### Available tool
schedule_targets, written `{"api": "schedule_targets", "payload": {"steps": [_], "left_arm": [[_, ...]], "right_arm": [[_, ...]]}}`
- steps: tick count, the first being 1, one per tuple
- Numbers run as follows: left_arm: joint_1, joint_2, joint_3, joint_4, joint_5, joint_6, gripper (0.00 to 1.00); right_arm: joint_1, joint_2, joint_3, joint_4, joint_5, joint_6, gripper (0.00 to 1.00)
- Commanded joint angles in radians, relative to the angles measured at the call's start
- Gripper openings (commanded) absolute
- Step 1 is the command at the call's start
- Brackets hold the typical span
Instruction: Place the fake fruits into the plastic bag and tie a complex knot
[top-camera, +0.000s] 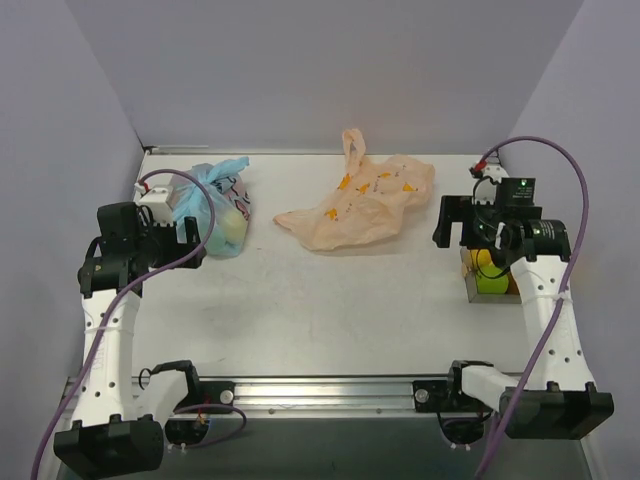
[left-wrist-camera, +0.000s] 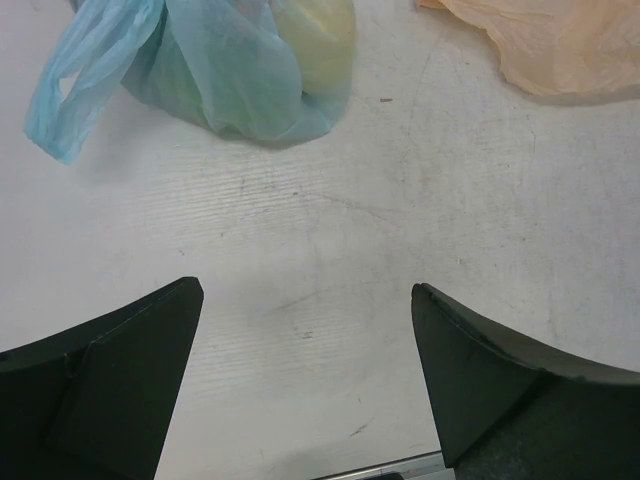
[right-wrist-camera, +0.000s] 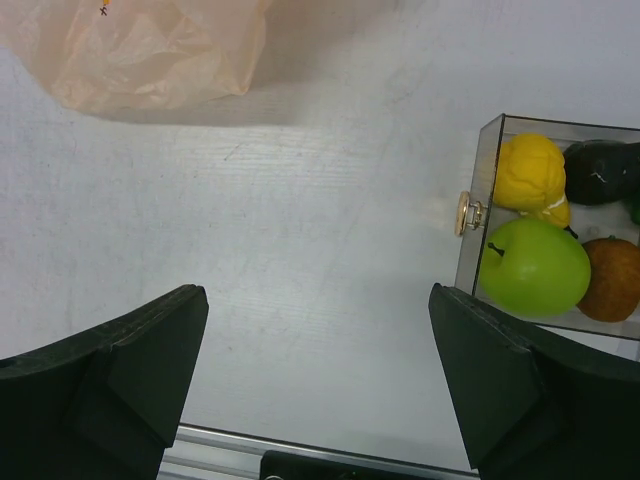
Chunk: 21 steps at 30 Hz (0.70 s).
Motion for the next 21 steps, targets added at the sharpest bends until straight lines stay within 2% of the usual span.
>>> {"api": "schedule_targets", "payload": {"steps": [1, 6, 15, 21], "left_arm": [[-0.001, 0.0, 0.027, 0.053, -0.009, -0.027, 0.97], [-0.001, 0.015, 0.047, 0.051, -0.008, -0.126, 0.97], [0.0, -0.014, 0.037, 0.114, -0.054, -0.241, 0.97], [0.0, -0.063, 0.011, 0.142, -0.101, -0.274, 0.97]], "right_arm": [[0.022, 0.039, 0.057, 0.052, 0.023, 0.026, 1.0], [0.135, 0.132, 0.143, 0.136, 0.142, 0.105, 1.0], [0.33, 0.466, 0.416, 0.196, 0.394, 0.299, 1.0], [0.434, 0.68, 0.576, 0.271, 0.551, 0.356, 0.98]]}}
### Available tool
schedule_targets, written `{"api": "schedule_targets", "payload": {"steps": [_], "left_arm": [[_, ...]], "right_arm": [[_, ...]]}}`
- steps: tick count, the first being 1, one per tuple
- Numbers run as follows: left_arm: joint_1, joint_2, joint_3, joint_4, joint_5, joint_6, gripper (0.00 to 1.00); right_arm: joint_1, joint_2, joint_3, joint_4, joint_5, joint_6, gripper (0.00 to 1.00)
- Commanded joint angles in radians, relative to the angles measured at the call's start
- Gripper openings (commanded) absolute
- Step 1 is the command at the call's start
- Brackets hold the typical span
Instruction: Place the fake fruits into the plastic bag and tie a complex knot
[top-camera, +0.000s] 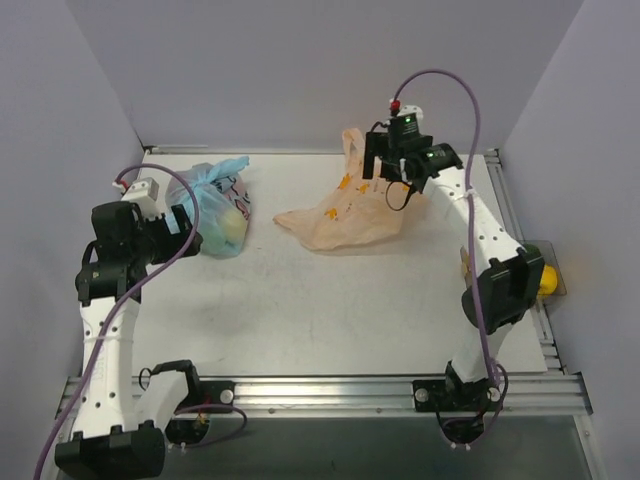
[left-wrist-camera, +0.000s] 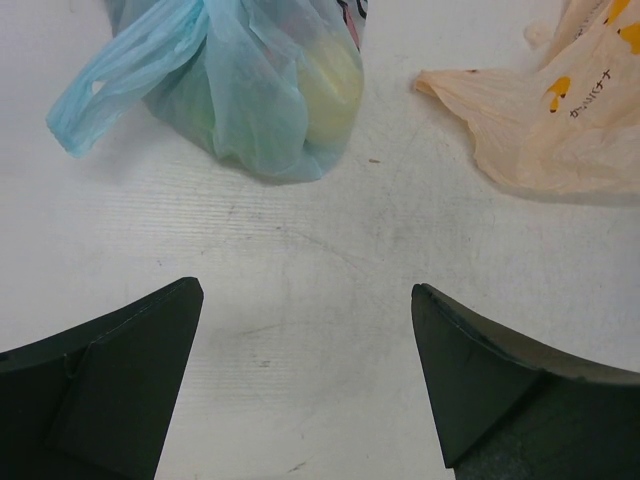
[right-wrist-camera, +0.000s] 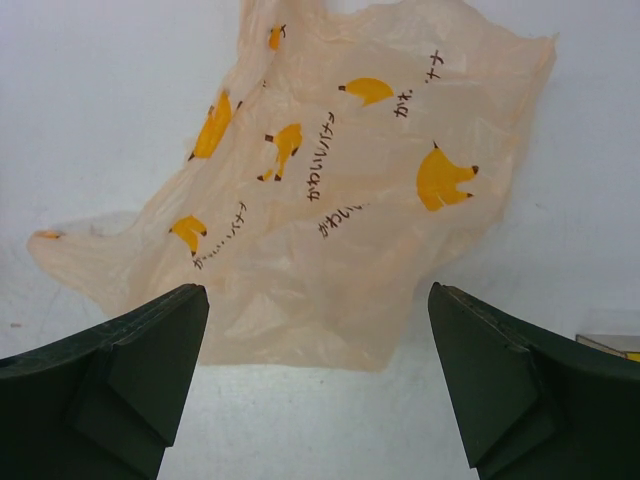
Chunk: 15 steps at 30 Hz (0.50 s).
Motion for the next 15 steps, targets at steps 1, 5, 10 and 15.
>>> {"api": "schedule_targets", "payload": {"steps": [1, 5, 10, 15], "left_arm": [[0.0, -0.051, 0.004, 0.081, -0.043, -0.042, 0.98], [0.0, -0.073, -0.021, 0.086, -0.06, -0.048, 0.98], [0.0, -0.091, -0.039, 0.087, -0.108, -0.059, 0.97], [0.0, -0.113, -0.076, 0.089, -0.154, -0.053, 0.97]], "right_arm": [[0.06, 0.105, 0.09, 0.073, 0.172, 0.08, 0.98], [0.1, 0.243, 0.213, 0.081, 0.243, 0.117, 0.98], [0.117, 0.415, 0.302, 0.087, 0.255, 0.17, 0.97], [0.137, 0.547, 0.386, 0.105, 0.287, 0.157, 0.96]]}}
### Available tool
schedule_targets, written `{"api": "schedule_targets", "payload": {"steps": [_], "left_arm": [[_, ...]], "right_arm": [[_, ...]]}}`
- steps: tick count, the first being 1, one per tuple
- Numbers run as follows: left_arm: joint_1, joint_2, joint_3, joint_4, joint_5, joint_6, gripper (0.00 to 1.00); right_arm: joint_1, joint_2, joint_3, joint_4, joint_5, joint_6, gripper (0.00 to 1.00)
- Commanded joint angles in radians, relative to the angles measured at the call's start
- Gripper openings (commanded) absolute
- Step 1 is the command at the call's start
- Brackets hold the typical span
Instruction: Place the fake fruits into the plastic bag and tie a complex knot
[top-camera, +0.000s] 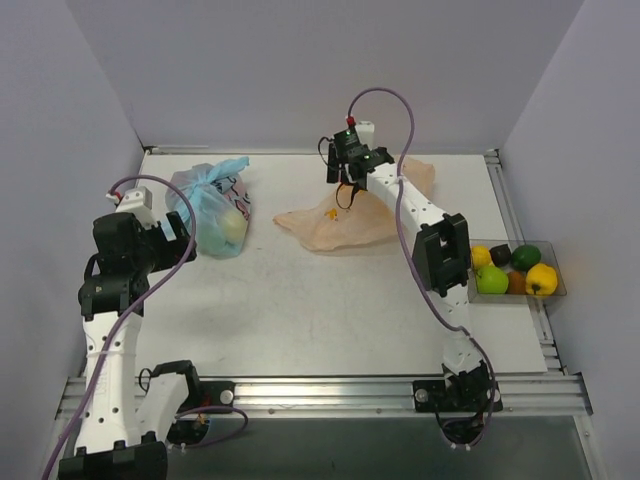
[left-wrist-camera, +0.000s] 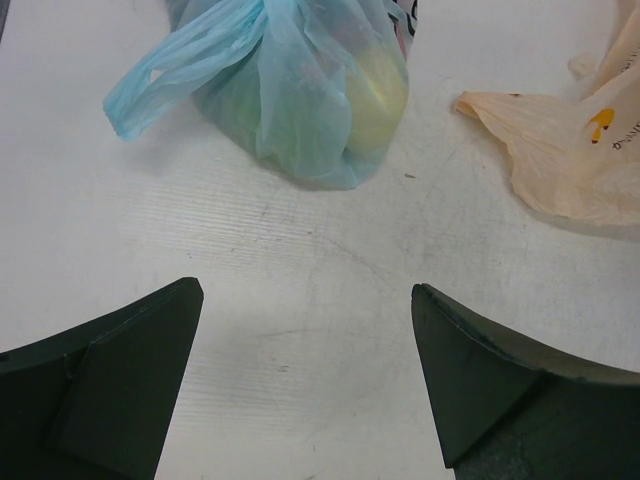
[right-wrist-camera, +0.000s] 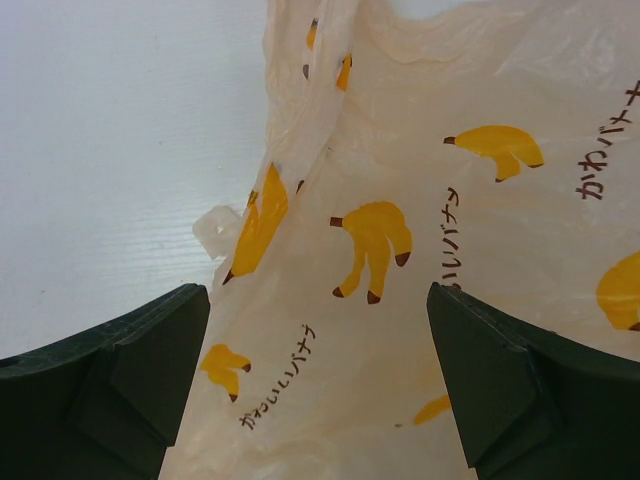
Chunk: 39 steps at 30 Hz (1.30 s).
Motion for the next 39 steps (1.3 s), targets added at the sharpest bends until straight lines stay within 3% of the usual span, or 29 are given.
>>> {"api": "schedule_targets", "payload": {"steps": [1, 10, 11, 16, 17, 19, 24, 28, 35, 38, 39], "left_arm": [[0.0, -0.024, -0.015, 0.045, -0.063, -0.014, 0.98], [0.0, 0.002, -0.013, 0.043, -0.089, -0.004, 0.97], [0.0, 0.004, -0.009, 0.045, -0.092, -0.003, 0.97], [0.002, 0.027, 0.001, 0.048, -0.111, -0.015, 0.97], [0.0, 0.033, 0.007, 0.046, -0.111, -0.021, 0.97], [0.0, 0.045, 0.014, 0.046, -0.108, -0.029, 0.97], [0.002, 0.042, 0.037, 0.058, -0.08, -0.011, 0.97], [0.0, 0.024, 0.03, 0.095, -0.016, 0.057, 0.91], [0.002, 0.013, 0.016, 0.212, 0.24, 0.037, 0.9], [0.0, 0.009, -0.056, 0.385, 0.462, -0.065, 0.93], [0.0, 0.002, -0.085, 0.52, 0.507, -0.111, 0.96]], "right_arm": [[0.014, 0.05, 0.059, 0.027, 0.079, 0.023, 0.96], [0.007, 0.16, 0.059, 0.115, 0.045, -0.003, 0.82], [0.006, 0.163, 0.058, 0.115, 0.027, -0.002, 0.68], [-0.019, 0.11, 0.032, 0.116, -0.235, 0.018, 0.32], [-0.022, 0.097, 0.026, 0.119, -0.304, 0.009, 0.14], [-0.023, 0.065, 0.023, 0.124, -0.365, 0.012, 0.0], [-0.032, -0.063, -0.048, 0.148, -0.612, 0.008, 0.0], [-0.039, -0.206, -0.16, 0.234, -0.851, -0.008, 0.0], [-0.075, -0.429, -0.379, 0.414, -1.128, 0.074, 0.0], [-0.103, -0.493, -0.477, 0.527, -1.246, 0.153, 0.0], [-0.111, -0.501, -0.505, 0.597, -1.277, 0.179, 0.0]]}}
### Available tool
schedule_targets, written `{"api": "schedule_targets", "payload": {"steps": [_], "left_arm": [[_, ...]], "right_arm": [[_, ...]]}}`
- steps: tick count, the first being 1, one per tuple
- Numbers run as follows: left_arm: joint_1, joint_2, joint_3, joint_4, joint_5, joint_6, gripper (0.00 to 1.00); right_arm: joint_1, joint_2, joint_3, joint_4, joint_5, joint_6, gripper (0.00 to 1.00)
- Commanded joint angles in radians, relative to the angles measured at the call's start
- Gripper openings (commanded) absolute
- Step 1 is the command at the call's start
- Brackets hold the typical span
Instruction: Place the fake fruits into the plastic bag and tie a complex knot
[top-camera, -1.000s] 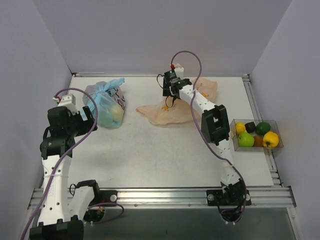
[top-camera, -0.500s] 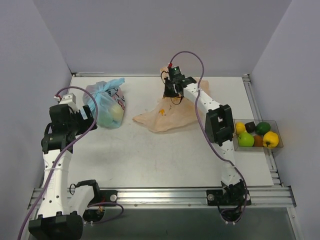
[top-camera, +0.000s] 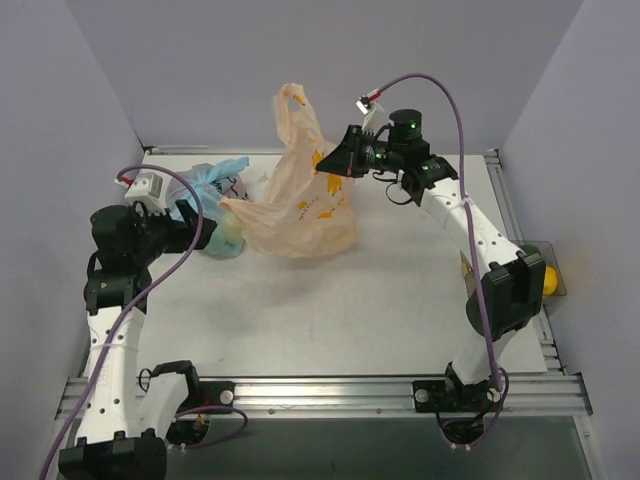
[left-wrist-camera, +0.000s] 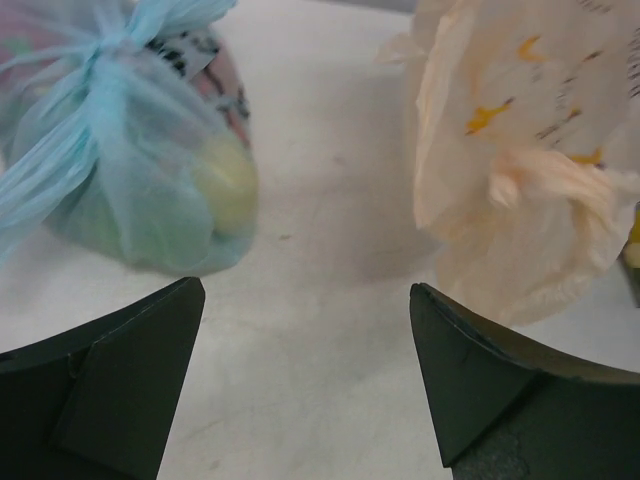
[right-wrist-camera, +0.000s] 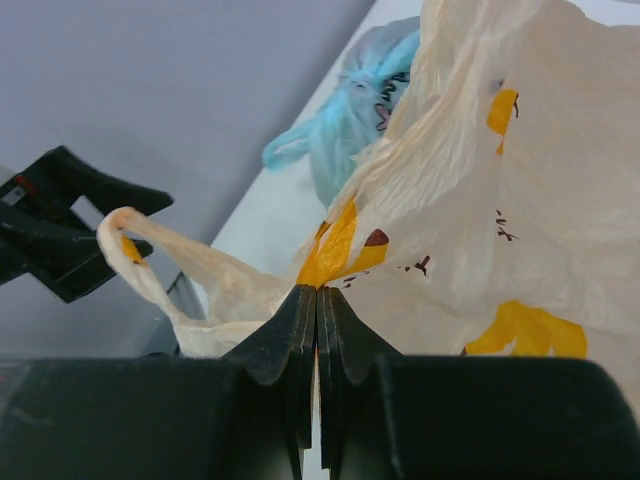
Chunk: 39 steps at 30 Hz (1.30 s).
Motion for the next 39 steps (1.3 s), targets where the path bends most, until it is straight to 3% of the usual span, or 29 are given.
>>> {"api": "schedule_targets", "payload": {"steps": [1, 4, 8, 12, 13, 20, 25, 30, 33, 36, 37, 39], "left_arm": [[-0.001, -0.025, -0.078, 0.379, 0.293, -0.208, 0.97], [-0.011, 0.001, -0.164, 0.657, 0.363, -0.369, 0.97], [-0.047, 0.081, -0.178, 0.757, 0.355, -0.405, 0.98], [-0.125, 0.151, -0.156, 0.69, 0.283, -0.303, 0.97], [-0.19, 0.159, -0.147, 0.67, 0.266, -0.252, 0.97], [-0.358, 0.234, -0.159, 0.665, 0.098, -0.193, 0.97], [-0.406, 0.254, -0.164, 0.647, -0.045, -0.184, 0.97], [-0.422, 0.308, -0.193, 0.674, -0.001, -0.253, 0.97], [-0.426, 0.345, -0.216, 0.723, 0.051, -0.336, 0.9], [-0.435, 0.36, -0.256, 0.763, 0.076, -0.393, 0.71], [-0.438, 0.362, -0.248, 0.763, 0.082, -0.388, 0.49], [-0.436, 0.359, -0.216, 0.728, 0.103, -0.349, 0.23]], "right_arm": [[-0.035, -0.029, -0.109, 0.194, -0.225, 0.108, 0.0], [-0.041, -0.051, -0.192, 0.26, -0.307, 0.116, 0.0], [-0.044, -0.057, -0.291, 0.319, -0.355, 0.124, 0.0], [-0.05, -0.057, -0.388, 0.361, -0.375, 0.127, 0.0], [-0.052, -0.058, -0.399, 0.364, -0.375, 0.127, 0.0], [-0.053, -0.075, -0.431, 0.387, -0.376, 0.136, 0.0], [-0.061, -0.094, -0.454, 0.396, -0.364, 0.144, 0.0], [-0.072, -0.126, -0.5, 0.447, -0.326, 0.197, 0.0], [-0.082, -0.144, -0.526, 0.479, -0.307, 0.24, 0.0], [-0.087, -0.169, -0.545, 0.484, -0.296, 0.245, 0.0], [-0.092, -0.178, -0.558, 0.485, -0.295, 0.247, 0.0], [-0.108, -0.195, -0.566, 0.485, -0.293, 0.248, 0.0]]}}
